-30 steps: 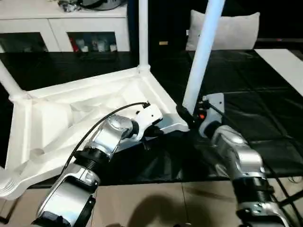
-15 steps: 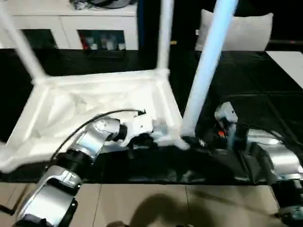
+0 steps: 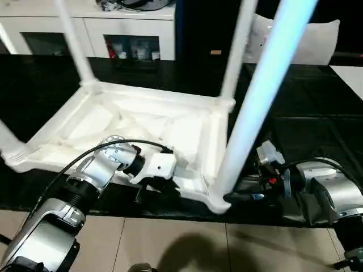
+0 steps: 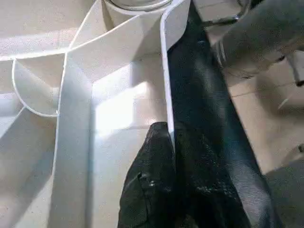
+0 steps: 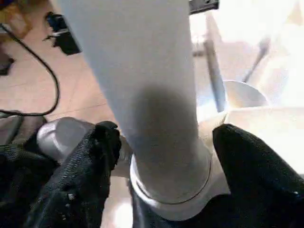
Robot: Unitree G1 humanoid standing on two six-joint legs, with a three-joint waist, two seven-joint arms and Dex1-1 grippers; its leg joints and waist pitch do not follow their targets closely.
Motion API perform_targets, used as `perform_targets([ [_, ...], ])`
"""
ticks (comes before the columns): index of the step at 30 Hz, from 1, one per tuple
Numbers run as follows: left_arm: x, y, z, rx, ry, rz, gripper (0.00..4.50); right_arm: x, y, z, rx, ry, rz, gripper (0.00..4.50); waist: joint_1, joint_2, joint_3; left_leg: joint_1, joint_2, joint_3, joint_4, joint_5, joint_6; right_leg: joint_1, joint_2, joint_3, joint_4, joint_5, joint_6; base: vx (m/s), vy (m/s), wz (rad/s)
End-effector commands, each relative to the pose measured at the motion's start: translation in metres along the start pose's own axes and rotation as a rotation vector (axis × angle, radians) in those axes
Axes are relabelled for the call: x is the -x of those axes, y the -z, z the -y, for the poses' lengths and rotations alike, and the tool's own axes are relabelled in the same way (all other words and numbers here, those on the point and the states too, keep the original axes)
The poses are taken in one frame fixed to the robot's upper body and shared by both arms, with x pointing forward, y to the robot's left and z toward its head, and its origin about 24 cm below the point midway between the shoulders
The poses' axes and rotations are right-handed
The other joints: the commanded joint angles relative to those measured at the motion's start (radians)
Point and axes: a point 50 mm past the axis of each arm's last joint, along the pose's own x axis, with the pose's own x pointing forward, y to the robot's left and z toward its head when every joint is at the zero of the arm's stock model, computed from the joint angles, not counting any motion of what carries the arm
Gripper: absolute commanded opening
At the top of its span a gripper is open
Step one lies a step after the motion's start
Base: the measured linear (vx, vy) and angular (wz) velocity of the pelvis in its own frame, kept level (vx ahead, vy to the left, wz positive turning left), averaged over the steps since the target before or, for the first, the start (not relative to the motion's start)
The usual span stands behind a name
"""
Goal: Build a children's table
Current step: Rotate leg to tighten
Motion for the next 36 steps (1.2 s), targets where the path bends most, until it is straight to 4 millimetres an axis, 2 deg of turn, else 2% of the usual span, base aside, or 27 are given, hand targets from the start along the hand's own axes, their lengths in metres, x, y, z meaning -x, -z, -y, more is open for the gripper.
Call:
perform_targets([
  [1, -0.012, 0.002, 0.009, -0.031, 0.107, -0.048, 0.0, 0.001, -0.003, 0.0, 0.002, -0.023, 0.006, 3.12, -0.004, -0.008, -0.067, 0.009, 0.046, -0.006, -0.059, -0.23, 0.062, 0.051, -0.072, 0.043, -0.064, -0.301, -0.203, 0.0, 0.0, 0.0],
  [2, -0.012, 0.002, 0.009, -0.034, 0.11, -0.047, 0.0, 0.001, -0.003, 0.0, 0.003, -0.026, 0.005, 3.06, -0.003, -0.007, -0.067, 0.01, 0.046, -0.006, -0.059, -0.229, 0.06, 0.051, -0.072, 0.043, -0.063, -0.3, -0.202, 0.0, 0.0, 0.0],
  [3, -0.012, 0.001, 0.009, -0.039, 0.116, -0.045, 0.0, 0.001, -0.003, 0.0, 0.004, -0.029, 0.004, 2.79, -0.002, -0.006, -0.068, 0.01, 0.046, -0.006, -0.059, -0.227, 0.058, 0.052, -0.072, 0.043, -0.062, -0.298, -0.202, 0.0, 0.0, 0.0],
  [7, -0.013, 0.0, 0.009, -0.044, 0.118, -0.043, 0.0, -0.003, -0.002, 0.001, 0.0, -0.034, 0.008, 2.6, -0.002, -0.008, -0.069, 0.008, 0.044, -0.006, -0.057, -0.219, 0.058, 0.052, -0.071, 0.042, -0.062, -0.287, -0.204, 0.0, 0.0, 0.0],
  [10, -0.013, 0.0, 0.008, -0.042, 0.117, -0.042, 0.0, -0.003, -0.002, 0.001, -0.003, -0.037, 0.011, 2.21, -0.002, -0.009, -0.07, 0.008, 0.044, -0.006, -0.057, -0.213, 0.059, 0.053, -0.071, 0.042, -0.06, -0.29, -0.199, 0.0, 0.0, 0.0],
  [16, -0.014, 0.0, 0.008, 0.029, 0.089, 0.011, 0.0, -0.008, 0.0, -0.004, -0.039, -0.06, 0.051, 1.99, -0.001, -0.012, -0.069, 0.007, 0.044, -0.005, -0.057, -0.208, 0.062, 0.053, -0.071, 0.042, -0.061, -0.302, -0.196, 0.0, 0.0, 0.0],
  [18, -0.016, -0.004, 0.004, 0.114, 0.033, 0.057, 0.0, -0.015, -0.002, -0.001, -0.069, 0.019, 0.09, 1.98, 0.0, -0.013, -0.068, 0.007, 0.044, -0.006, -0.057, -0.202, 0.061, 0.054, -0.073, 0.042, -0.061, -0.304, -0.197, 0.0, 0.0, 0.0],
  [21, -0.018, -0.008, -0.002, 0.195, -0.033, 0.096, 0.0, -0.027, -0.004, 0.006, -0.092, 0.165, 0.118, 1.98, -0.01, -0.011, -0.06, 0.006, 0.041, -0.006, -0.062, -0.227, 0.043, 0.05, -0.07, 0.041, -0.067, -0.379, -0.173, 0.0, 0.0, 0.0],
  [23, -0.023, -0.014, -0.013, 0.254, -0.132, 0.125, 0.0, -0.04, -0.011, 0.019, -0.106, 0.349, 0.172, 1.98, -0.031, -0.012, -0.052, 0.009, 0.029, -0.011, -0.064, -0.285, 0.011, 0.045, -0.072, 0.035, -0.085, -0.541, -0.114, 0.0, 0.0, 0.0],
  [24, -0.024, -0.015, -0.014, 0.26, -0.144, 0.127, 0.0, -0.042, -0.012, 0.02, -0.108, 0.368, 0.179, 1.98, -0.038, -0.012, -0.051, 0.008, 0.026, -0.014, -0.064, -0.294, 0.005, 0.045, -0.073, 0.031, -0.091, -0.584, -0.096, 0.0, 0.0, 0.0],
  [25, -0.025, -0.016, -0.017, 0.275, -0.173, 0.133, 0.0, -0.046, -0.015, 0.024, -0.113, 0.417, 0.196, 1.98, -0.047, -0.013, -0.051, 0.007, 0.022, -0.017, -0.063, -0.302, 0.0, 0.047, -0.073, 0.026, -0.1, -0.638, -0.063, 0.0, 0.0, 0.0],
  [26, -0.031, -0.019, -0.024, 0.313, -0.237, 0.127, 0.0, -0.056, -0.022, 0.032, -0.152, 0.516, 0.254, 1.98, -0.06, -0.008, -0.052, 0.008, 0.021, -0.021, -0.063, -0.313, 0.0, 0.046, -0.073, 0.022, -0.106, -0.651, -0.051, 0.0, 0.0, 0.0],
  [27, -0.032, -0.019, -0.026, 0.32, -0.25, 0.123, 0.0, -0.058, -0.023, 0.034, -0.16, 0.539, 0.263, 1.98, -0.067, -0.008, -0.051, 0.006, 0.022, -0.02, -0.065, -0.317, -0.001, 0.044, -0.069, 0.021, -0.106, -0.64, -0.051, 0.0, 0.0, 0.0],
  [28, -0.034, -0.021, -0.029, 0.341, -0.278, 0.114, 0.0, -0.063, -0.025, 0.037, -0.181, 0.591, 0.274, 1.97, -0.079, -0.006, -0.054, 0.006, 0.022, -0.025, -0.066, -0.332, -0.002, 0.048, -0.071, 0.014, -0.109, -0.623, -0.054, 0.0, 0.0, 0.0],
  [29, -0.037, -0.023, -0.033, 0.373, -0.325, 0.108, 0.0, -0.069, -0.026, 0.041, -0.202, 0.653, 0.266, 1.97, -0.091, -0.003, -0.054, 0.0, 0.023, -0.026, -0.069, -0.338, 0.003, 0.051, -0.067, 0.011, -0.104, -0.588, -0.062, 0.0, 0.0, 0.0],
  [30, -0.038, -0.024, -0.034, 0.383, -0.34, 0.108, 0.0, -0.071, -0.027, 0.043, -0.204, 0.668, 0.264, 1.97, -0.097, 0.0, -0.051, 0.002, 0.023, -0.025, -0.069, -0.351, 0.003, 0.047, -0.068, 0.007, -0.107, -0.586, -0.068, 0.0, 0.0, 0.0],
  [31, -0.039, -0.026, -0.038, 0.404, -0.375, 0.111, 0.0, -0.076, -0.03, 0.044, -0.192, 0.686, 0.277, 1.97, -0.104, -0.004, -0.054, 0.012, 0.019, -0.023, -0.062, -0.366, 0.01, 0.044, -0.071, 0.003, -0.115, -0.589, -0.071, 0.0, 0.0, 0.0],
  [34, -0.041, -0.029, -0.041, 0.436, -0.421, 0.115, 0.0, -0.082, -0.036, 0.044, -0.166, 0.707, 0.303, 1.97, -0.106, -0.003, -0.053, 0.01, 0.018, -0.017, -0.06, -0.348, 0.035, 0.041, -0.07, 0.005, -0.117, -0.567, -0.081, 0.0, 0.0, 0.0],
  [35, -0.041, -0.029, -0.041, 0.436, -0.421, 0.115, 0.0, -0.082, -0.036, 0.044, -0.166, 0.707, 0.303, 1.97, -0.104, -0.005, -0.055, 0.01, 0.019, -0.017, -0.061, -0.338, 0.04, 0.043, -0.07, 0.006, -0.114, -0.547, -0.086, 0.0, 0.0, 0.0],
  [36, -0.042, -0.031, -0.044, 0.447, -0.449, 0.118, 0.0, -0.084, -0.038, 0.045, -0.162, 0.715, 0.313, 2.52, -0.102, -0.004, -0.056, 0.008, 0.02, -0.017, -0.062, -0.331, 0.043, 0.044, -0.069, 0.007, -0.11, -0.531, -0.091, 0.0, 0.0, 0.0],
])
